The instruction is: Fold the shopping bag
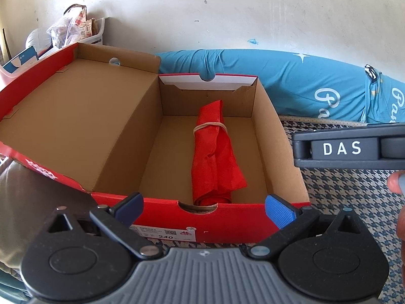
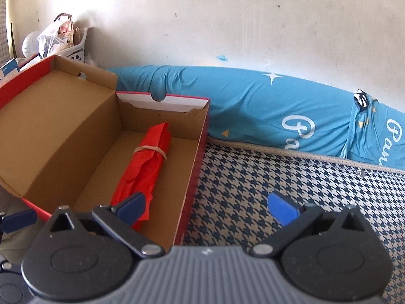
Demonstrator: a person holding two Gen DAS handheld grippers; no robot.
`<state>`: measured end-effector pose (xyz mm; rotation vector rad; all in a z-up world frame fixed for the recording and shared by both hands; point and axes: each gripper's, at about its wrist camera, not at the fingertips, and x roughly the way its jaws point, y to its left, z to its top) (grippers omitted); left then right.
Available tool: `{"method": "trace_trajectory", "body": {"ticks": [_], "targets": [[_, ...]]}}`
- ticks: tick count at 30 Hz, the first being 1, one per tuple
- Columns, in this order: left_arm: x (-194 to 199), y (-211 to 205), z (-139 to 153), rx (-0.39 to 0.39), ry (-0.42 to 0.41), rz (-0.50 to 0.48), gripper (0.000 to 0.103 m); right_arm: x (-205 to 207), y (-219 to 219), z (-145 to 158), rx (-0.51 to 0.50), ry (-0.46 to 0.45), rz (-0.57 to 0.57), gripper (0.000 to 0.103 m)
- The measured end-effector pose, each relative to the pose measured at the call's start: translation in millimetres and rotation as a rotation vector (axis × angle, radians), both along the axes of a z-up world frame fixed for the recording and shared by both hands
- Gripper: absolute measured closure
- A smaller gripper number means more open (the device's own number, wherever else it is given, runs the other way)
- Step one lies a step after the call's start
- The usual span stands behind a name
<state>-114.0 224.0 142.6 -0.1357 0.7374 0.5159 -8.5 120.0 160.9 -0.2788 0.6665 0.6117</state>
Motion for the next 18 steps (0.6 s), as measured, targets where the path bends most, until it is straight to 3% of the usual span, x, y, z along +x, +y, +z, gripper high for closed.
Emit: {"method": "trace_trajectory", "body": {"ticks": [5,18], "targets": [[1.9,-1.8,-2.4,-0.013,0.006,-0.006,0.000,1.4,-1.9,-2.7,0.005,0.028,-0.003,0.000],[1.2,-2.1,-1.8,-0.036,-0.001,-0.009,0.000,-3.0,1.8,-5.8,-0.037,-0.011,-0.012,0.000]]}}
